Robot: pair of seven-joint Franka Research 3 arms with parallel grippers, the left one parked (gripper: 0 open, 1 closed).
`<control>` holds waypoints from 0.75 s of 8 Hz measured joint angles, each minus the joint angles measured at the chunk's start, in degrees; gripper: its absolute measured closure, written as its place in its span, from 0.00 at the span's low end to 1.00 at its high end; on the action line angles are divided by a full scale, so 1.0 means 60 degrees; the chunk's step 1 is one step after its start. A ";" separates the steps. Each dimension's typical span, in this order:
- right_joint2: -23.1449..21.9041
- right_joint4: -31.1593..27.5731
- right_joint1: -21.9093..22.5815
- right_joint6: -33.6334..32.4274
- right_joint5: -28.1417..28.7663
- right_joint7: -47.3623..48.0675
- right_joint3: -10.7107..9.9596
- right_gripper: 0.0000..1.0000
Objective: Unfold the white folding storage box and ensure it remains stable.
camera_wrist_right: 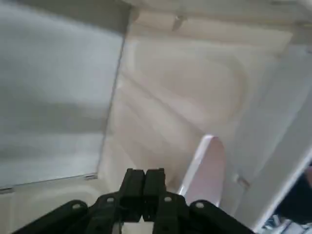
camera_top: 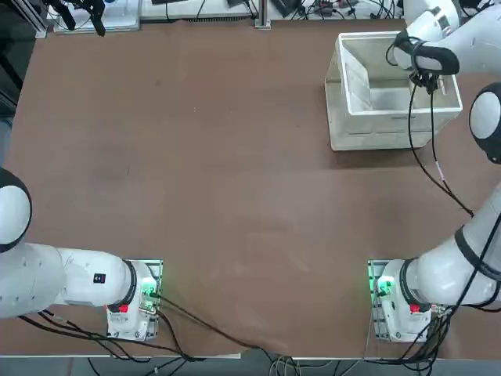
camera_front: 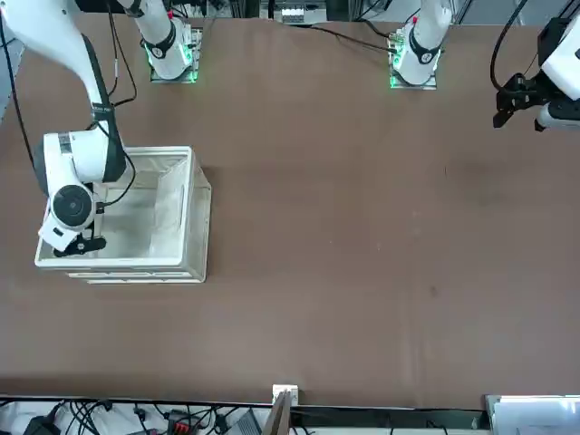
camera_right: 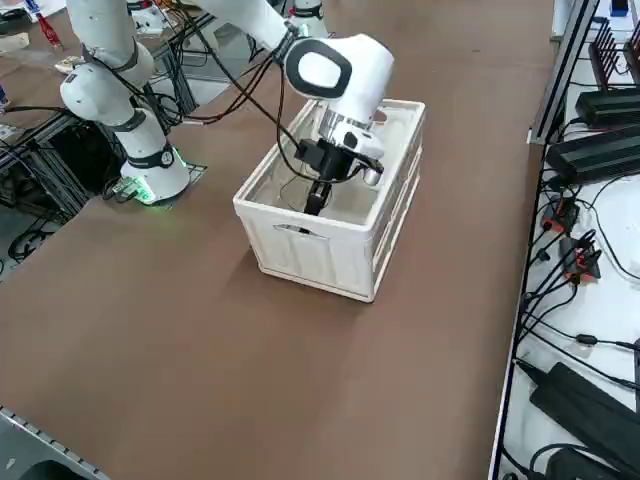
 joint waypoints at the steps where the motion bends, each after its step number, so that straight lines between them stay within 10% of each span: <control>1: -0.0126 0.0465 0.0025 -0.0485 0.0823 -0.0014 0.0016 0.97; 6: -0.0780 0.0749 0.0028 0.0215 0.6200 -0.0060 0.0050 0.98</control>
